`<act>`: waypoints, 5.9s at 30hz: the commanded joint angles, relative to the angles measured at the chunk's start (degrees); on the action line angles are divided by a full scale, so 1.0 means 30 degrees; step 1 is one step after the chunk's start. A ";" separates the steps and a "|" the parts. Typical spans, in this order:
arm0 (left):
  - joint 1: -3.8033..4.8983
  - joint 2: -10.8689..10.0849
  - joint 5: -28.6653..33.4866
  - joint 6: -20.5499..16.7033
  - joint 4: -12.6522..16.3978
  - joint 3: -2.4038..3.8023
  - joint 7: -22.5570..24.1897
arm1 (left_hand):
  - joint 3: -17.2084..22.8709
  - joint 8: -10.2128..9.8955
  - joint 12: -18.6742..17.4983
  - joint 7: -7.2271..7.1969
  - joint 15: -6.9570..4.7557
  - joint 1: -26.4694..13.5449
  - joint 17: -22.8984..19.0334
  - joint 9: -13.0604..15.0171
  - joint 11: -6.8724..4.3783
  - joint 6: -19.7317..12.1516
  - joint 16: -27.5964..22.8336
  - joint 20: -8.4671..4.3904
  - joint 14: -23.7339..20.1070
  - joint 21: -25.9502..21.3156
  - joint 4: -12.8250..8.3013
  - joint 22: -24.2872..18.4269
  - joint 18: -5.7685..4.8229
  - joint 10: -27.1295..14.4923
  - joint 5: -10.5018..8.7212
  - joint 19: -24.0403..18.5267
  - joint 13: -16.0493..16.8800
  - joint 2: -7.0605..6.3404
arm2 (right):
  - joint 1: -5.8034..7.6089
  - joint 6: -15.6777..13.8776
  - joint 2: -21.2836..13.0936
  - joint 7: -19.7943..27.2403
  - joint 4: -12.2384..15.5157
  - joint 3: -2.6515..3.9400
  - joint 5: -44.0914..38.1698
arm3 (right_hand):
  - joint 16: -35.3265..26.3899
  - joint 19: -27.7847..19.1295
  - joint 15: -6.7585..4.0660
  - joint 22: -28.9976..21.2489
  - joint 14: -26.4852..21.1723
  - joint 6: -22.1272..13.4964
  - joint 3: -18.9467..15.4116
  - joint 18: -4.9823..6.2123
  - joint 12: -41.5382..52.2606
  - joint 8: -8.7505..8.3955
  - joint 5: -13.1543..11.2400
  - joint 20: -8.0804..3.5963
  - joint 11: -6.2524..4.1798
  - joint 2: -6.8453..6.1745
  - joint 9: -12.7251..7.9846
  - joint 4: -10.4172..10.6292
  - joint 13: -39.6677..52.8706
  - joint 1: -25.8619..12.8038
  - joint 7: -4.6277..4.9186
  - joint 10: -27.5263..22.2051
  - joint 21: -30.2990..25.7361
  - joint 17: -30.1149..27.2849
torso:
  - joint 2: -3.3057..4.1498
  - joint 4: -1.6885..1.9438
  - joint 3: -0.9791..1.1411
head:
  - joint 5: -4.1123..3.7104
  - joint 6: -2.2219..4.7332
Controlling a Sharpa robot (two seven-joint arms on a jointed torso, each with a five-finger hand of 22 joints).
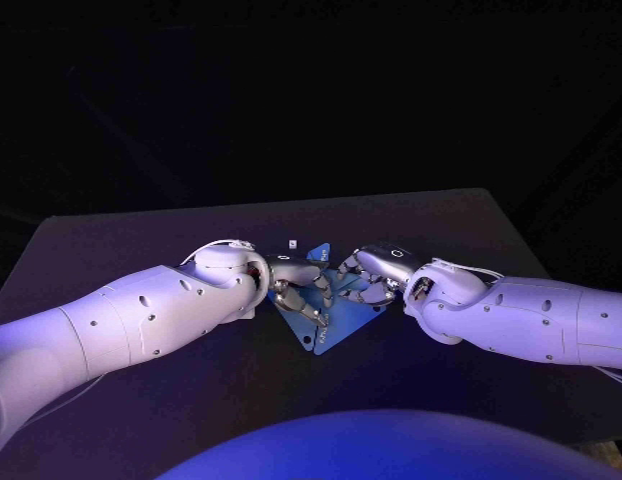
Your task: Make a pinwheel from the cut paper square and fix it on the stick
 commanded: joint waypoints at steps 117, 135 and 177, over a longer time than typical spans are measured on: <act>-0.0038 -0.0591 -0.0691 0.0102 0.1398 -0.0100 -0.1204 | -0.0935 0.0221 0.0025 0.0384 -0.0009 0.0111 0.0070 0.0020 -0.0096 -0.0351 0.0009 0.0070 0.0243 -0.0028 0.0003 0.0048 0.0008 -0.0112 -0.0099 0.0006 0.0000 0.0045 | 0.0834 0.4772 -0.2287 -0.5062 0.3103 0.0049 0.1509 | 0.0077 0.0318 0.0122 0.1302 0.2024 0.0553 0.9834 0.0168 0.0066 0.0308 0.0790 -0.0030 0.0178 0.1866 -0.1146 -0.1920 0.5027 -0.1385 0.0118 0.2027 0.0333 0.5032 | 0.0016 0.0033 -0.0019 | -0.0305 0.0001; -0.0040 -0.0804 -0.1021 -0.0733 0.1858 -0.0097 -0.1490 | -0.1107 0.0355 0.0024 0.0532 -0.0181 -0.0024 0.0097 0.0033 -0.0412 -0.0303 0.0029 0.0046 0.0362 -0.0012 0.0000 0.0060 0.0080 0.0049 -0.0097 0.0017 0.0007 -0.0039 | 0.0817 0.4014 -0.1656 -0.4892 0.2279 0.0053 0.1274 | 0.0077 0.0324 0.0160 0.1398 0.2024 0.0257 1.0119 0.0162 0.0066 0.0328 -0.0945 0.0008 0.0271 0.2328 -0.1184 -0.2031 0.5027 -0.1463 0.0212 0.2027 0.0328 0.5032 | 0.0009 0.0052 -0.0022 | -0.0262 0.0001; -0.0033 -0.1102 -0.1345 -0.1416 0.2563 -0.0092 -0.1890 | -0.0800 0.0669 0.0029 0.0898 -0.0473 -0.0870 0.0117 0.0017 -0.1023 -0.0307 0.0022 0.0055 0.0485 0.0030 0.0044 0.0091 0.0340 0.0492 -0.0094 0.0025 0.0022 -0.0667 | 0.0883 0.3503 -0.0935 -0.4486 0.1480 0.0062 0.1061 | 0.0077 0.0329 0.0162 0.1419 0.2024 0.0236 1.0148 0.0162 0.0066 0.0372 -0.1428 0.0015 0.0276 0.2452 -0.1177 -0.2036 0.5027 -0.1400 0.0212 0.2027 0.0322 0.5032 | 0.0003 0.0022 -0.0011 | -0.0226 0.0001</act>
